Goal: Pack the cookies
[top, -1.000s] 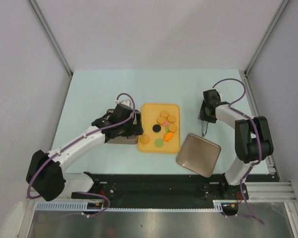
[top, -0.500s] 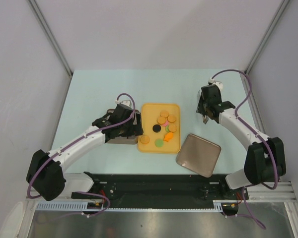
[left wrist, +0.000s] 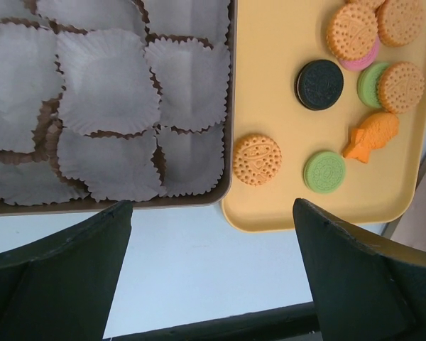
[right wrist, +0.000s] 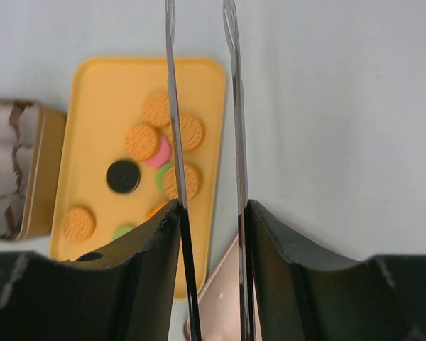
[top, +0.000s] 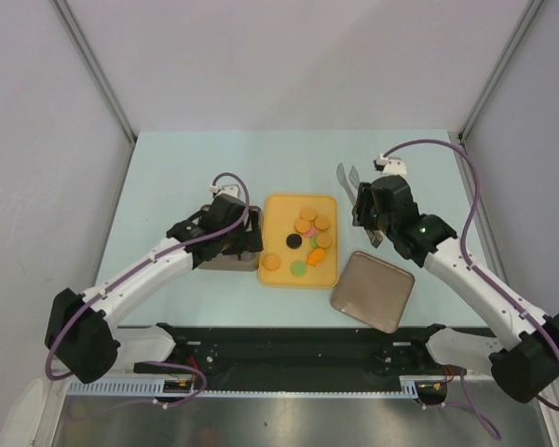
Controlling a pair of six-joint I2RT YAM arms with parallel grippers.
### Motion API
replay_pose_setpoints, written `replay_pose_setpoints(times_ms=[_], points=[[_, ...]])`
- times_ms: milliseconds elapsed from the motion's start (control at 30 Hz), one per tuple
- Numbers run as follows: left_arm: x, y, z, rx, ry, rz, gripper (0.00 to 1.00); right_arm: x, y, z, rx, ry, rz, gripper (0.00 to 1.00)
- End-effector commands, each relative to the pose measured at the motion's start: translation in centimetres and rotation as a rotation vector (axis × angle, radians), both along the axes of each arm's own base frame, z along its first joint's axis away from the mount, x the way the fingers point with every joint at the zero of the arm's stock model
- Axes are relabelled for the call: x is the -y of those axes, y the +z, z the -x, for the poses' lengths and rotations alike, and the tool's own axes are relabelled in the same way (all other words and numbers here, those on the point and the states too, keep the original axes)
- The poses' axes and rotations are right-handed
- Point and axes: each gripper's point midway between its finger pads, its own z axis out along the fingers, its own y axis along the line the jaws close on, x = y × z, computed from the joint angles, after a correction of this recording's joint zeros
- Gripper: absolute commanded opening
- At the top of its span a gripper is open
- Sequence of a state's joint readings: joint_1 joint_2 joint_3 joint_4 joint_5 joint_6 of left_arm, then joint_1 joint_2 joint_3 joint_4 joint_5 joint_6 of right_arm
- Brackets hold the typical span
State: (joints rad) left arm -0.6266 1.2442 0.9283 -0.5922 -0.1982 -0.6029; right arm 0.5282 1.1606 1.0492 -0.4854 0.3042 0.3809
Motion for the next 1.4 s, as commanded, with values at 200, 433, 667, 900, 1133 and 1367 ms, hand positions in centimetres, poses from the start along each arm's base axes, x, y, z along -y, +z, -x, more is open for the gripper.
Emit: replay_pose_setpoints(times_ms=[200, 433, 667, 900, 1133, 1367], points=[[-1.4, 3.1, 0.1, 0.09, 0.046, -0.001, 1.0, -3.9, -3.6, 7.4, -0.098, 0.188, -0.01, 0.49], [-1.8, 2.7, 0.0, 0.091, 0.062, -0.014, 1.0, -4.6, -6.1, 10.7, -0.164, 0.223, 0.059, 0.51], [-1.7, 2.7, -0.1, 0.093, 0.06, -0.018, 1.0, -5.0, -6.6, 11.1, -0.159, 0.205, 0.098, 0.51], [-1.8, 2.3, 0.1, 0.087, 0.056, -0.021, 1.0, -4.8, -7.7, 10.6, -0.167, 0.167, 0.161, 0.52], [-1.7, 2.2, 0.1, 0.084, 0.054, -0.016, 1.0, -5.5, -8.6, 10.2, -0.177, 0.172, 0.168, 0.55], [-1.7, 1.6, 0.2, 0.075, 0.053, -0.016, 1.0, -6.0, -9.4, 10.1, -0.186, 0.18, 0.163, 0.56]])
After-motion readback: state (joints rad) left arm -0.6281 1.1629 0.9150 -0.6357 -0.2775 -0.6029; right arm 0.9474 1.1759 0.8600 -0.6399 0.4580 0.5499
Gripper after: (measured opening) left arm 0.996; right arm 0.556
